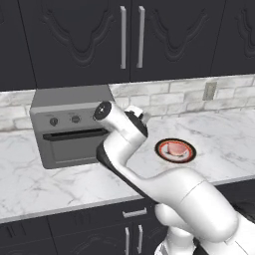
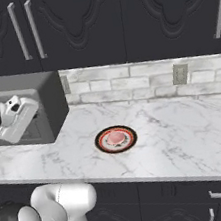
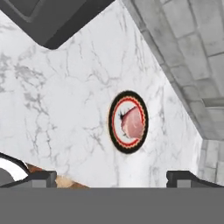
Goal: Open the toaster oven door. Place the bread on the top rack in the toaster oven and place the steak on the bottom rack.
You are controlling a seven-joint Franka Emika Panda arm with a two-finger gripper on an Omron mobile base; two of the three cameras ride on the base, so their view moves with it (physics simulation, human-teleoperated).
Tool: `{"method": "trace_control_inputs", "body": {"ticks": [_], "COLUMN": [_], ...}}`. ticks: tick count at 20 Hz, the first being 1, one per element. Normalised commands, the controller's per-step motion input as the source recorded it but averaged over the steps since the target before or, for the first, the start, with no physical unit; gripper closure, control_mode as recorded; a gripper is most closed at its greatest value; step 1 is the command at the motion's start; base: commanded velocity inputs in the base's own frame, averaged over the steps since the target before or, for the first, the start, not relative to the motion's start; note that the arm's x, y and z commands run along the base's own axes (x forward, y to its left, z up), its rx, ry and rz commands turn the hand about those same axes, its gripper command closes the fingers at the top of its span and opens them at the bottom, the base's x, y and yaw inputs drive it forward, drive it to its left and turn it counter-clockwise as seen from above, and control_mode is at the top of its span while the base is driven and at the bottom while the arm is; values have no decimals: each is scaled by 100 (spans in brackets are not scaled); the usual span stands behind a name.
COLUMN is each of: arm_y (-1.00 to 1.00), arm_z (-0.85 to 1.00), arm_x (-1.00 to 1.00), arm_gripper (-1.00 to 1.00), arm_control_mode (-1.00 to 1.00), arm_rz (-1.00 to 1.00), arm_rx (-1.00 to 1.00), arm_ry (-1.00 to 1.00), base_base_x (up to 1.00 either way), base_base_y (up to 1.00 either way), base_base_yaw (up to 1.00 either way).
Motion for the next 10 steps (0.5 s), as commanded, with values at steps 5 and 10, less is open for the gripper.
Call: {"method": "trace_control_inputs", "body": {"ticks": [5, 10], "arm_y": [51, 61], "arm_z": [-23, -26], "arm_x": [3, 8], "arm_gripper": [-100, -100], "arm_control_mode": [-100, -100], "arm_rz": [8, 9], "arm_rx": [-20, -25], "arm_ry": [-13, -7], "base_base_x": [0, 0], "base_base_y": [0, 0], "base_base_yaw": [0, 0]}}
